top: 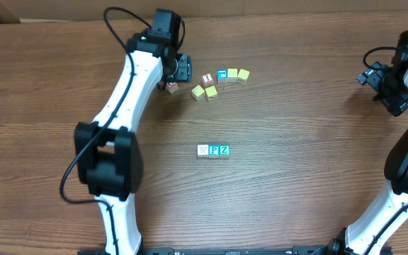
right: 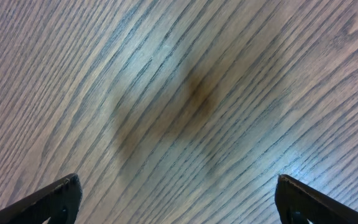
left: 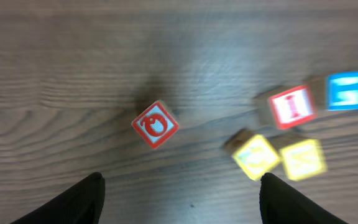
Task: Flip 4 blocks
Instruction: 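Move the left gripper back over the red-bordered block in the cluster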
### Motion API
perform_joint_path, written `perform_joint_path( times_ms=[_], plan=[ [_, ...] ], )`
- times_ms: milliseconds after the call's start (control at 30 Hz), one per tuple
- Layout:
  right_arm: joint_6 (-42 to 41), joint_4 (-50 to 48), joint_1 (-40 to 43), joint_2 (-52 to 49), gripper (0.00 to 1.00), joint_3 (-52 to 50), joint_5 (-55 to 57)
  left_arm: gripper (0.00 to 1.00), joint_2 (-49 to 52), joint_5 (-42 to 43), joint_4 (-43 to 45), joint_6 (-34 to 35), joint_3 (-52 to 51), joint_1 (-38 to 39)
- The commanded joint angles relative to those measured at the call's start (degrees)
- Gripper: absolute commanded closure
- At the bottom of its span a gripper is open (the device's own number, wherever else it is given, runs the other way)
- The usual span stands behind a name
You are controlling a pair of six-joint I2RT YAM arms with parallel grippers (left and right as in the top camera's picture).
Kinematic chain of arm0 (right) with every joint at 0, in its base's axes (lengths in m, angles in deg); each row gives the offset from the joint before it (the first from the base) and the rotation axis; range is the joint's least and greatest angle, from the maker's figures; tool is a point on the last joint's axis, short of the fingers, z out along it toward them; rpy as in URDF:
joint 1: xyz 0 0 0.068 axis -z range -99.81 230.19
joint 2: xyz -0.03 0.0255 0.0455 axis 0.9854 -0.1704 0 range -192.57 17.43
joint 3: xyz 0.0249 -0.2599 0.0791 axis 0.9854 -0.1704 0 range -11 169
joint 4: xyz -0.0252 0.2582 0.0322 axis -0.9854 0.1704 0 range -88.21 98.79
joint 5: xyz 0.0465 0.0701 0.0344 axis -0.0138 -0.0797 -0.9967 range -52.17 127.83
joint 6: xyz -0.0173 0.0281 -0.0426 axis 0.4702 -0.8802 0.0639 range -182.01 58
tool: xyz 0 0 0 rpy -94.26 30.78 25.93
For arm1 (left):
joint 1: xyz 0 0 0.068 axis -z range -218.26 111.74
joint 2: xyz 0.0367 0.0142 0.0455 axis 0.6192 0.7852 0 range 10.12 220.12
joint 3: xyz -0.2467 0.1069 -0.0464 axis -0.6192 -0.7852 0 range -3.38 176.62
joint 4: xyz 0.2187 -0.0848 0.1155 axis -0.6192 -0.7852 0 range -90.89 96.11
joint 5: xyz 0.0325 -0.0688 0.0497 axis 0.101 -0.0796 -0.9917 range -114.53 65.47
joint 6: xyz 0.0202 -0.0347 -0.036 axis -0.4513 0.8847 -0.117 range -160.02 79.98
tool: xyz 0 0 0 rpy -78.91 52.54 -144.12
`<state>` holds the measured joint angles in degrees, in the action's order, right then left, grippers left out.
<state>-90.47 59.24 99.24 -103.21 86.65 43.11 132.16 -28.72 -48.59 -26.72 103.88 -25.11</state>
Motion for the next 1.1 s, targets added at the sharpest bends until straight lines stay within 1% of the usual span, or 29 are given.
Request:
perform_joint_path(
  times_ms=[0,100,200,267,300,533,600,700,833,967,1000,1067],
  plan=[
    [0.0,-0.3,-0.1,0.5,0.00,1.0,-0.1,0.28,4.6,-3.1,0.1,-2.0,0.4,0.2],
    [0.0,-0.3,-0.1,0.5,0.00,1.0,0.0,0.29,6.8,-4.4,0.7,-2.0,0.4,0.2],
    [0.0,-0.3,-0.1,0.5,0.00,1.0,0.0,0.29,9.0,-4.5,3.4,-2.1,0.4,0.2],
    [0.0,-0.3,-0.1,0.5,0.00,1.0,0.0,0.23,10.0,-4.6,4.9,-3.0,0.4,0.2],
    [0.0,-0.3,-0.1,0.5,0.00,1.0,0.0,0.22,10.5,-4.6,5.3,-3.0,0.4,0.2],
    [0.0,-0.3,-0.1,0.5,0.00,1.0,-0.1,0.21,11.3,-4.6,8.2,-3.0,0.4,0.2],
    [0.0,-0.3,-0.1,0.5,0.00,1.0,0.0,0.24,11.3,-4.6,8.4,-3.0,0.4,0.2],
    [0.0,-0.3,-0.1,0.5,0.00,1.0,0.0,0.31,11.3,-4.6,8.4,-3.0,0.4,0.2],
    [0.0,-0.3,-0.1,0.5,0.00,1.0,0.0,0.32,11.3,-5.0,8.2,-3.1,0.4,0.2],
    [0.0,-0.3,-0.1,0.5,0.00,1.0,0.0,0.48,11.4,-5.0,7.3,-3.0,0.3,0.2],
    [0.0,-0.3,-0.1,0.5,0.00,1.0,0.0,0.51,11.4,-5.0,7.1,-2.9,0.3,0.2],
    [0.0,-0.3,-0.1,0.5,0.00,1.0,0.0,0.53,11.4,-5.0,6.9,-2.1,0.3,0.2]
  ],
)
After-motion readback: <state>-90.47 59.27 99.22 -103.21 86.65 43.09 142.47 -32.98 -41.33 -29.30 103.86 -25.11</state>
